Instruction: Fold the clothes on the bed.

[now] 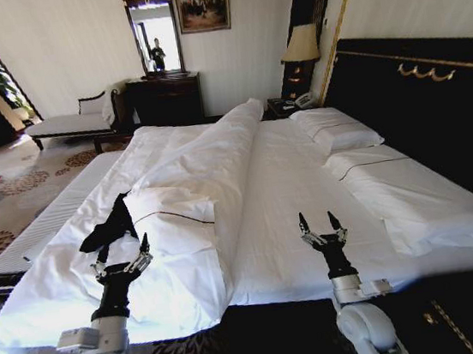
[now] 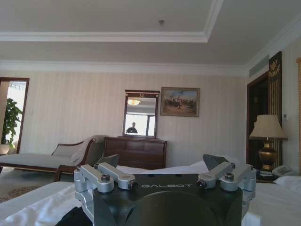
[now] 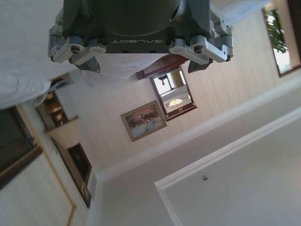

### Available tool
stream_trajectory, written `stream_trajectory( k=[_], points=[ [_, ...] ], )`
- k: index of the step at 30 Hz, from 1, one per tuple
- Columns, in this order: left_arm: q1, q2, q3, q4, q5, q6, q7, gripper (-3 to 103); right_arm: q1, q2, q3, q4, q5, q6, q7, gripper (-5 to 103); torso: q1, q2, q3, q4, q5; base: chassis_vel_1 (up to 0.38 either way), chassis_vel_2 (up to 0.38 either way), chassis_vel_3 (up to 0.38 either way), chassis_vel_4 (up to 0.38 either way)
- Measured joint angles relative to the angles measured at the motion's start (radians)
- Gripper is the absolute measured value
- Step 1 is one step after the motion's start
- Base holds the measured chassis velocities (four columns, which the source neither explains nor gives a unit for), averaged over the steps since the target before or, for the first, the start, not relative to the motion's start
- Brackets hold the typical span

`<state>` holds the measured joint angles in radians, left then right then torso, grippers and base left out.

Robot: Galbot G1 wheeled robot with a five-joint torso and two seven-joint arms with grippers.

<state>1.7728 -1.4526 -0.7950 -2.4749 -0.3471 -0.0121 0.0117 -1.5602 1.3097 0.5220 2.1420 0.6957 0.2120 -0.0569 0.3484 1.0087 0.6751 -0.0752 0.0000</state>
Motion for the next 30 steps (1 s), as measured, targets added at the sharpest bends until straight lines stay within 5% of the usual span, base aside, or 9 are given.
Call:
stream_trajectory(
  k=[4,5,10,20,30],
  points=[
    [-0.003,0.004,-0.016,-0.025,-0.051,0.039,-0.028,100,0.046,-0.045,-0.049,0.025,0.218,-0.067,0.031,100,0.000,0.000,0.000,-0.0001,0.0003,0.000,0.000,0.000,0.000],
    [-0.004,0.008,-0.031,-0.028,-0.098,0.075,-0.051,100,0.097,-0.076,-0.090,0.020,0.353,-0.119,0.068,100,0.000,0.000,0.000,-0.0002,-0.0001,0.000,0.000,0.000,0.000],
    [0.007,0.010,-0.055,-0.028,-0.128,0.106,-0.075,100,0.221,-0.111,-0.186,-0.078,0.529,-0.185,0.113,100,0.000,0.000,0.000,0.0002,-0.0002,0.000,0.000,0.000,0.000],
    [0.006,0.010,-0.078,-0.027,-0.129,0.123,-0.084,100,0.465,-0.079,-0.419,-0.201,0.620,-0.248,0.168,100,0.000,0.000,0.000,0.0002,-0.0004,0.000,0.000,0.000,0.000],
    [0.008,-0.005,-0.089,-0.026,-0.122,0.124,-0.092,100,0.628,-0.071,-0.537,-0.293,0.728,-0.244,0.173,100,0.000,0.000,0.000,-0.0003,-0.0001,0.000,0.000,0.000,0.000]
  ],
)
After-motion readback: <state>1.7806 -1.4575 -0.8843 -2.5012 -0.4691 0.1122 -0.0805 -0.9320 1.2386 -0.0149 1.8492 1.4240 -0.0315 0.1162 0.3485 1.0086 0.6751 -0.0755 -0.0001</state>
